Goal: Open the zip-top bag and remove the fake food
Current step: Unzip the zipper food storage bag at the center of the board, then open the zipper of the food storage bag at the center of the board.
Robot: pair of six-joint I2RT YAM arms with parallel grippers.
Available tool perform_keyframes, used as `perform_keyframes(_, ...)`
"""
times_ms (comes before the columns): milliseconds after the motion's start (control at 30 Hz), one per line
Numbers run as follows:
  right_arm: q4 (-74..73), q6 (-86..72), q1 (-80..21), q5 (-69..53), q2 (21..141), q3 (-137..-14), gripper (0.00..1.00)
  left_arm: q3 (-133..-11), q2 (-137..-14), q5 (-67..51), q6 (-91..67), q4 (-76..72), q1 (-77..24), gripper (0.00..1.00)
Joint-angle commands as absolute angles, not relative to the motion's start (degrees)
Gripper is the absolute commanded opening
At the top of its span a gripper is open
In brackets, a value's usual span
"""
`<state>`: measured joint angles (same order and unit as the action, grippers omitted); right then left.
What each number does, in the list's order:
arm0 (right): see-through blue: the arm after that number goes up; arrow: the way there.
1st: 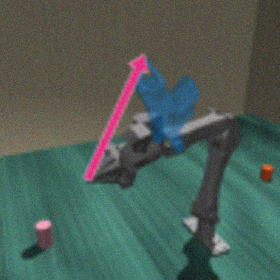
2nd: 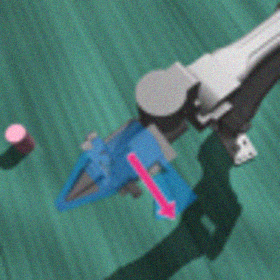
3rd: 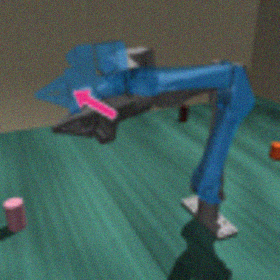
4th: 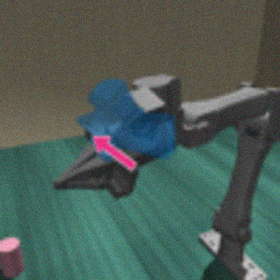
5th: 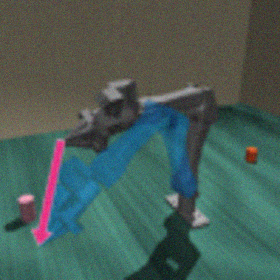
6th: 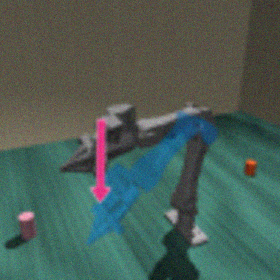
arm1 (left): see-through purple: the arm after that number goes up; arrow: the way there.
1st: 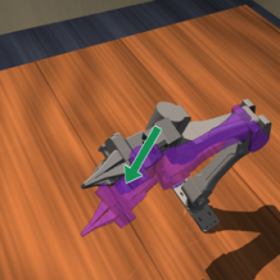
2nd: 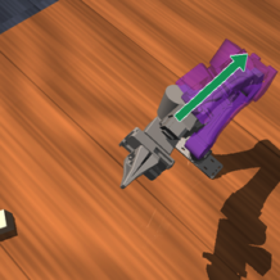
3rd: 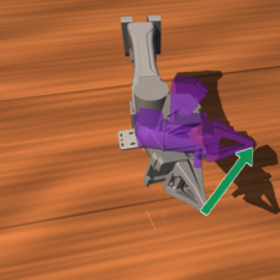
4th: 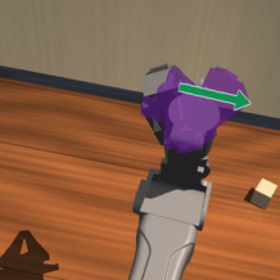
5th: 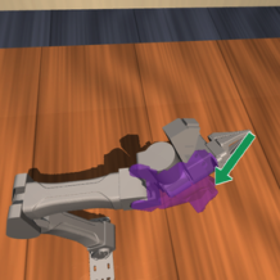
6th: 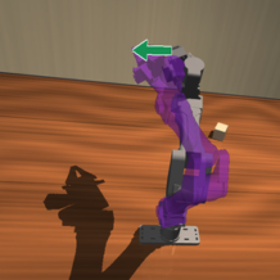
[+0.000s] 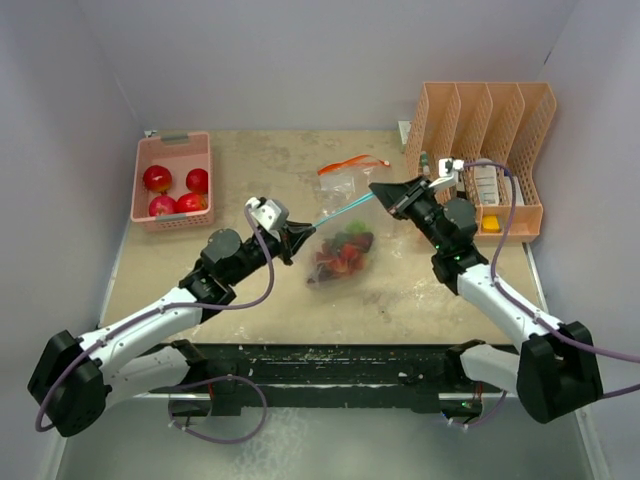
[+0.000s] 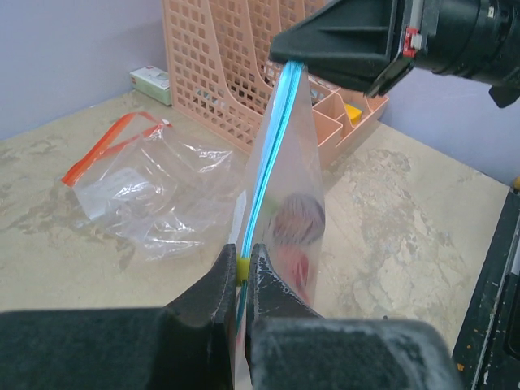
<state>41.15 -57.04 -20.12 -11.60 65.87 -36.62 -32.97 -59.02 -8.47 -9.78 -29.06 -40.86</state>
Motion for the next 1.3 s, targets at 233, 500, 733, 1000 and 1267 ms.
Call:
perform_keyframes(233,47.2,-59.0,-6.8,-14.3,67.9,-41.5,0.00,-28.2,-47.3,-3.1,-11.0,-20.3,-39.7,0.00)
perform_keyframes(500,44.6,-57.4,-3.7,-14.3,69.8,-43.7,0.00,-27.5,-44.1,-2.1,-10.7,-15.6,-39.7,0.00)
perform_keyframes(733,45.6,-55.9,-5.3,-15.6,69.8,-45.1,0.00,-29.3,-45.6,-3.0,-11.1,-17.0,-39.7,0.00)
perform_keyframes(1000,35.8,-46.3,-19.3,-8.3,68.8,-51.8,0.00,-35.9,-56.0,-7.9,-11.5,-21.6,-39.7,0.00)
perform_keyframes(1267,36.2,-44.6,-22.9,-7.0,71.1,-50.4,0.00,-35.7,-57.4,-8.0,-12.5,-23.5,-39.7,0.00)
